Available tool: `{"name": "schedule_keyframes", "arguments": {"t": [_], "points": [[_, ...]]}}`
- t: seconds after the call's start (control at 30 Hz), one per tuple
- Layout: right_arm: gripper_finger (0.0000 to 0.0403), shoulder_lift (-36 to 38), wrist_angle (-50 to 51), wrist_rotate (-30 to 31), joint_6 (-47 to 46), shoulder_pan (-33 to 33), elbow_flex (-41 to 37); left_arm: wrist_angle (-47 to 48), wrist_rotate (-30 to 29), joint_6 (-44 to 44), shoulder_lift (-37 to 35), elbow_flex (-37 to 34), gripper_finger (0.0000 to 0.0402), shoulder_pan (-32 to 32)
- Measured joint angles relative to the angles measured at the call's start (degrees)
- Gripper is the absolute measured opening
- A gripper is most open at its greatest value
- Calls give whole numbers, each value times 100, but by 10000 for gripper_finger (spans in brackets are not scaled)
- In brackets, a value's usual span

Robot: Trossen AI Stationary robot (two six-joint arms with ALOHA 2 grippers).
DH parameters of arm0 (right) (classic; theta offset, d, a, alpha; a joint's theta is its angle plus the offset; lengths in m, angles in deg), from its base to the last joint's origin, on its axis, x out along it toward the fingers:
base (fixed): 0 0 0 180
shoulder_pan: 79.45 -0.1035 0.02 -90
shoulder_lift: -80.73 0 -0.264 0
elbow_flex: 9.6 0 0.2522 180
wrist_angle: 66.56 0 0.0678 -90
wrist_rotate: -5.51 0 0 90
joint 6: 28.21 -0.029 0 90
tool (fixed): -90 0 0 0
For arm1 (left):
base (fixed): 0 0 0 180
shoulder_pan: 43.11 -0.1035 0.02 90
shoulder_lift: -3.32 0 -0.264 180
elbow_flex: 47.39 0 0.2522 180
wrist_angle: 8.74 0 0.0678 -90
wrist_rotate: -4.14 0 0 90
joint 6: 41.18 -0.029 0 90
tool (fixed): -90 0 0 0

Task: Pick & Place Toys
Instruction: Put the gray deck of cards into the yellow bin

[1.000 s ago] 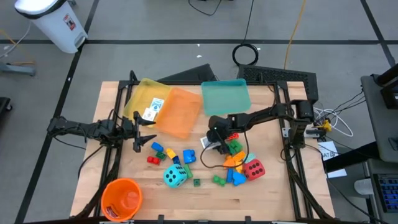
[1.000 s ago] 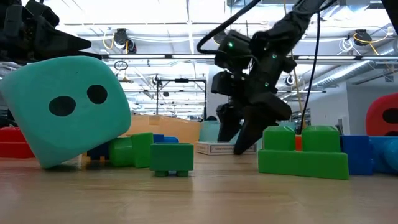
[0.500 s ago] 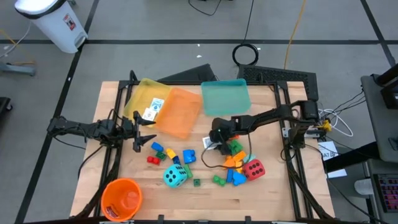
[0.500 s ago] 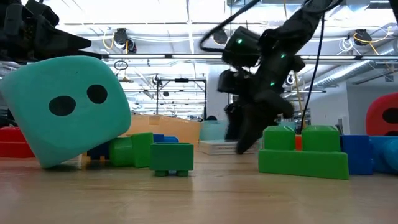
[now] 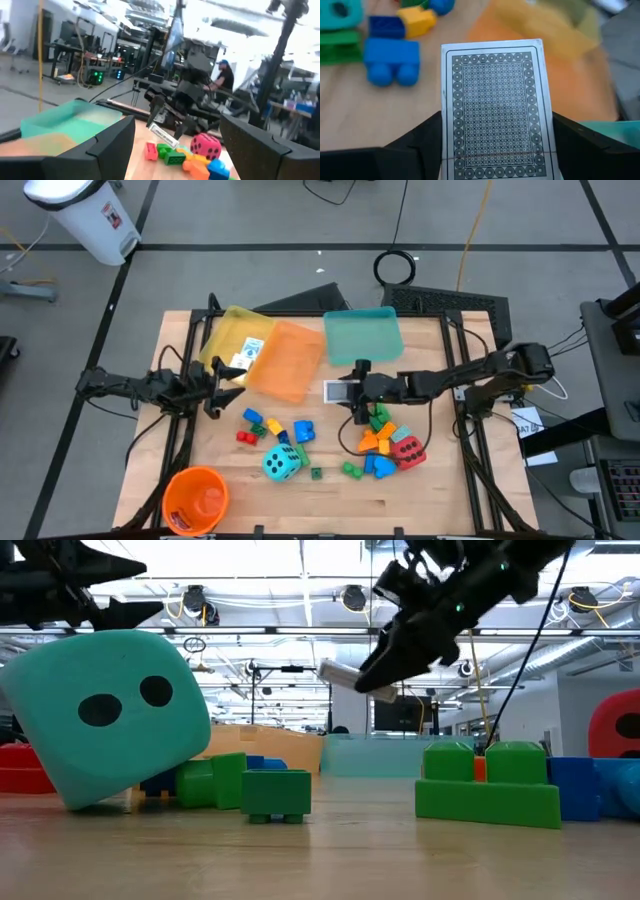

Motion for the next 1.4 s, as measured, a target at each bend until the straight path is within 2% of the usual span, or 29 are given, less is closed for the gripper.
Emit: {"name": "schedule_keyframes", "arguments": {"t": [0.23,0.37,0.47,0.6,0.73,1.03,1.17,1.4], "points": [[263,-105,-1617,116,57,-55,-589,89,-1273,857,165,0,296,-2],[263,-121,-1735,150,116,-53,-655,-5,-1365,1190,434,-2,296,-2],[263,-176,-1939,427,298,-55,-639,-183,-1370,1512,840,-2,296,-2],[263,-185,-1920,617,717,-55,-650,-805,-1368,1615,1621,-2,296,-4],[263,-180,-2035,1086,1179,-80,-648,-1253,-1370,1620,2568,170,296,-7],[264,-259,-2468,2100,2311,-232,-642,-1388,-1186,1376,4801,1551,296,-188],[269,-261,-2596,2108,2394,-378,-641,-1376,-766,993,5719,2313,296,-327],[263,-256,-2805,2116,2568,-496,-637,-1362,-512,595,7178,3507,296,-493]]}}
